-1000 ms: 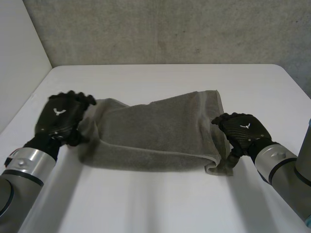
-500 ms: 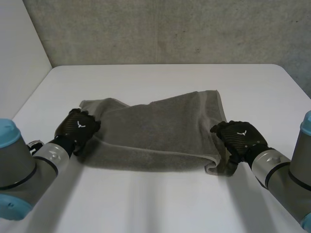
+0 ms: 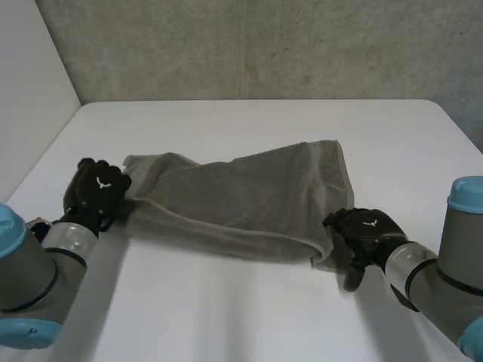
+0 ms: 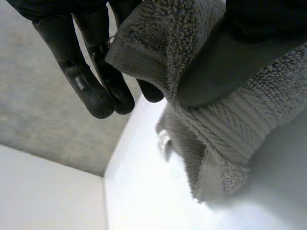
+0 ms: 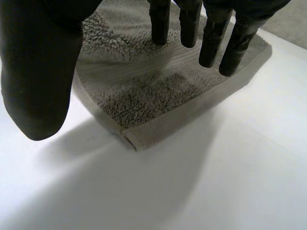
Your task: Fold the towel.
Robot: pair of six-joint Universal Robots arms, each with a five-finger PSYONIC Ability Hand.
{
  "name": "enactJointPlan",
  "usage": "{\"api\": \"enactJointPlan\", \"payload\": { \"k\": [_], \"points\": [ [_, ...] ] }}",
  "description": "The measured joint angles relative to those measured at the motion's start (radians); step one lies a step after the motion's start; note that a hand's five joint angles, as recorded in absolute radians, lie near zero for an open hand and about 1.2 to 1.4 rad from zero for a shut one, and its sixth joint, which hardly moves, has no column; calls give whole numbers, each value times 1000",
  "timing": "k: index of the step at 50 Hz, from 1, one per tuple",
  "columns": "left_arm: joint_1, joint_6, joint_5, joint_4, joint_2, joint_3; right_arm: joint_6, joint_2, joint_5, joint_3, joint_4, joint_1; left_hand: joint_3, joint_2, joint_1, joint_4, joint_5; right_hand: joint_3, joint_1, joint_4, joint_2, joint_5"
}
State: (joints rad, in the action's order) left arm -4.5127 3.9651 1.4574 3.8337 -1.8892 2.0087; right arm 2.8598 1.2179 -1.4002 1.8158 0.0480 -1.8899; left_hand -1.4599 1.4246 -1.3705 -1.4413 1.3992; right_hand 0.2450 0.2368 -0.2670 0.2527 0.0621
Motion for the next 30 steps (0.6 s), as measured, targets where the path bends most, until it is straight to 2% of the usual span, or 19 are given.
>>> {"api": "enactJointPlan", "payload": {
  "k": [5,14,18,24,30],
  "points": [
    [-8,-80,19,51,37,27,-43,-24,1,6,25,-2,0,0,0,0,0,0,0,0,0,0],
    [-10,-193,22,54,49,33,-94,-73,0,16,103,-4,0,0,0,0,0,0,0,0,0,0],
    [-10,-203,19,53,48,38,-98,-86,0,18,136,-4,0,0,0,0,0,47,70,-35,42,72],
    [-10,-202,14,56,49,45,-102,-90,1,20,178,-2,2,0,0,0,0,266,265,-244,254,247],
    [-10,-199,13,56,50,48,-103,-89,1,19,191,-2,2,0,0,0,0,346,355,-324,333,351]
  ]
}}
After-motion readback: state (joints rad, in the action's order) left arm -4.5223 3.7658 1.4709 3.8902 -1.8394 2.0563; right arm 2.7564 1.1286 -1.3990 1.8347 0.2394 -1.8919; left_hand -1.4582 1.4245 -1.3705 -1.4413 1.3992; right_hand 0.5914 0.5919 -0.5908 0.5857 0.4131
